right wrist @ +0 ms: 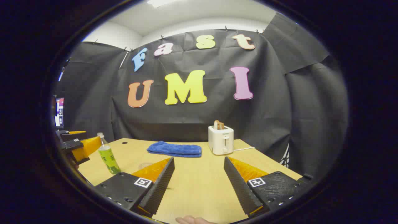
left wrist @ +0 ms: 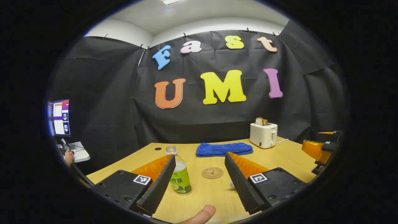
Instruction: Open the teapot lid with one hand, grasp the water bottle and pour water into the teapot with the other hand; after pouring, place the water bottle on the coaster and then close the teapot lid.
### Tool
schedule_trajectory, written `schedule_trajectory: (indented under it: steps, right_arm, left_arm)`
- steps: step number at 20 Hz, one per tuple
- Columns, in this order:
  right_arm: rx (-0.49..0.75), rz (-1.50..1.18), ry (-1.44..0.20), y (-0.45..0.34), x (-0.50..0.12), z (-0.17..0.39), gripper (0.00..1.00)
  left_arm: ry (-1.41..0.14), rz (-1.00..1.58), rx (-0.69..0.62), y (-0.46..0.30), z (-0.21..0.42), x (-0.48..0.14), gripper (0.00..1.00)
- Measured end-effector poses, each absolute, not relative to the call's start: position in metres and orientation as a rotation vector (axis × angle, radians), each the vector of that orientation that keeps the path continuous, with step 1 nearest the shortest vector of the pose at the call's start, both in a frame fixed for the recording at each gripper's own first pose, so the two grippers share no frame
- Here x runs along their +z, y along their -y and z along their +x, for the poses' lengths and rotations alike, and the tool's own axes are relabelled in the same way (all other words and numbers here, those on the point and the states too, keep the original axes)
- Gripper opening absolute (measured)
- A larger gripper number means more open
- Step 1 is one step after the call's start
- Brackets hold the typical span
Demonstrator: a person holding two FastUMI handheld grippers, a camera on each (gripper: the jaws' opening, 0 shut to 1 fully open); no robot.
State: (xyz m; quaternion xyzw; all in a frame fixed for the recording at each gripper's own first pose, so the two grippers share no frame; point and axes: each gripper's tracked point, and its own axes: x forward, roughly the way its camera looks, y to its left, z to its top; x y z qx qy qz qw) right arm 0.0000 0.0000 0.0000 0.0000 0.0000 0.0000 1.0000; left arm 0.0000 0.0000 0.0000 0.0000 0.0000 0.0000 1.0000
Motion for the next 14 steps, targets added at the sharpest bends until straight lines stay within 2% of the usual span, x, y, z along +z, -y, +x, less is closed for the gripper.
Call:
schedule_trajectory:
  steps: [6, 7, 14]
  right_arm:
    - [-0.007, -0.02, 0.007, -0.014, -0.006, 0.01, 0.96]
    - [-0.004, -0.031, 0.002, -0.017, -0.01, 0.011, 0.94]
    - [0.03, -0.057, 0.013, -0.048, -0.02, 0.025, 0.96]
  left_arm:
    - [0.007, -0.017, 0.003, -0.029, 0.0, 0.005, 0.99]
    - [0.004, -0.017, 0.001, -0.031, 0.0, 0.005, 0.99]
    - [0.001, -0.01, -0.003, -0.044, 0.005, 0.002, 0.99]
